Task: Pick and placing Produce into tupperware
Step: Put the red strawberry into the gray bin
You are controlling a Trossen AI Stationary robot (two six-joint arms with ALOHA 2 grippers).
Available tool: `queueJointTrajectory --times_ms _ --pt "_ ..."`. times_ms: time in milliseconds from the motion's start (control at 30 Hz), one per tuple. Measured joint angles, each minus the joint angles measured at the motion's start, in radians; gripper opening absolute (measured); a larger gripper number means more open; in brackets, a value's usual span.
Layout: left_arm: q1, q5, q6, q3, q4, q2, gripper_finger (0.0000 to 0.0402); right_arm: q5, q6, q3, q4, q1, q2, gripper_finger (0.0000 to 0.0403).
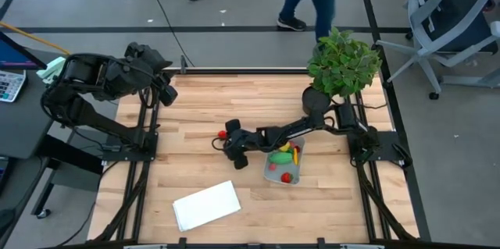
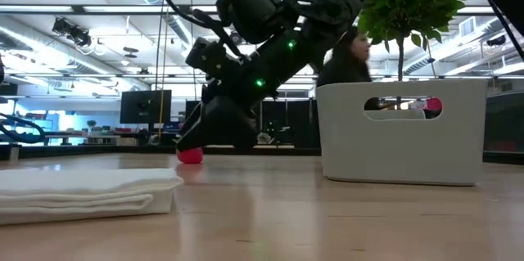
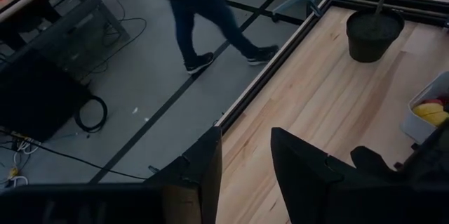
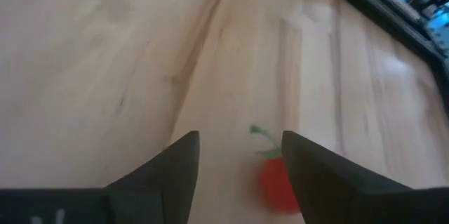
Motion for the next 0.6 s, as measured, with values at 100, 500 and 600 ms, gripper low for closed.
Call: queueJointTrajectory --times_ms 100,500,600 --pt "0.0 0.0 0.0 0.0 0.0 0.0 0.0131 0.001 -0.003 0.0 0.023 -0.013 0.0 0.0212" --pt "0.0 0.0 0.0 0.0 -0.001 0.0 0.0127 -0.091 -0.003 0.0 0.12 -0.034 -0.001 0.0212" --pt "0.0 0.0 0.0 0.0 -0.001 0.0 0.013 -0.097 -0.003 0.0 0.116 -0.036 -0.001 0.0212"
